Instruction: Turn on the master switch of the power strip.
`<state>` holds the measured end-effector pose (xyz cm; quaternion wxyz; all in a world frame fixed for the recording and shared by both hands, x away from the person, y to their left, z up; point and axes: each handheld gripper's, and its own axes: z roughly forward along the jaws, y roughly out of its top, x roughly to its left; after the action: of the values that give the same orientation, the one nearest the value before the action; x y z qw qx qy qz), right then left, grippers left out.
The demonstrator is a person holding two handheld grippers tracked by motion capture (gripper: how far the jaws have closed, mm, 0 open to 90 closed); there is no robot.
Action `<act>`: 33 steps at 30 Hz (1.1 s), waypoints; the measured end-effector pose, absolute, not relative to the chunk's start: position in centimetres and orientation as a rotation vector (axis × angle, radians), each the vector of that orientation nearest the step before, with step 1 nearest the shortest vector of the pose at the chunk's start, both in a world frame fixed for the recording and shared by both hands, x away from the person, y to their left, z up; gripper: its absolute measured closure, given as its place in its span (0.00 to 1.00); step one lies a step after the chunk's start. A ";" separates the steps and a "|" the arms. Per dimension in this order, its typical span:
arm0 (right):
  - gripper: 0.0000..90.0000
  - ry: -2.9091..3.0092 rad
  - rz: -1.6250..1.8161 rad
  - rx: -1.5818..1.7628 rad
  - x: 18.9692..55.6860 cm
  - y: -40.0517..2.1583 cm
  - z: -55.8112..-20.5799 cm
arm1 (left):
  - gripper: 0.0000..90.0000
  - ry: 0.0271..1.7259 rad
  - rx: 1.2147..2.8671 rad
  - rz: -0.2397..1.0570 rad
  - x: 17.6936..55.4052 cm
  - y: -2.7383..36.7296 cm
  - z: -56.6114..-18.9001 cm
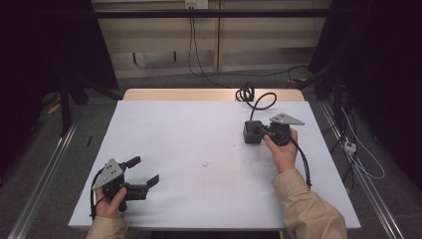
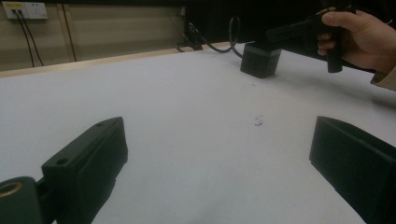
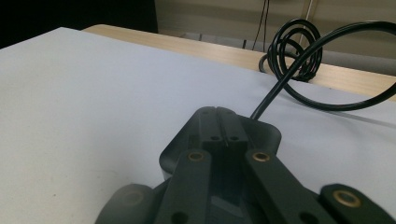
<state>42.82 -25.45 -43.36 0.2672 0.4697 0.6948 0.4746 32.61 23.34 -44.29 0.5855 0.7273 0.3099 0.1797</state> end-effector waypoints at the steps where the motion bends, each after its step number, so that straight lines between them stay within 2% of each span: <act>1: 1.00 1.875 1.278 1.271 42.8 -25.5 -43.4 | 0.04 0.722 1.697 0.419 32.6 23.3 -44.3; 33: 1.00 1.909 1.222 1.228 42.8 -25.4 -43.7 | 0.04 0.729 1.697 0.419 32.5 23.3 -44.4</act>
<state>42.76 -25.37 -43.72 0.2782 0.4576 0.7113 0.4554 32.49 23.30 -44.38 0.5841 0.7272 0.3126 0.1795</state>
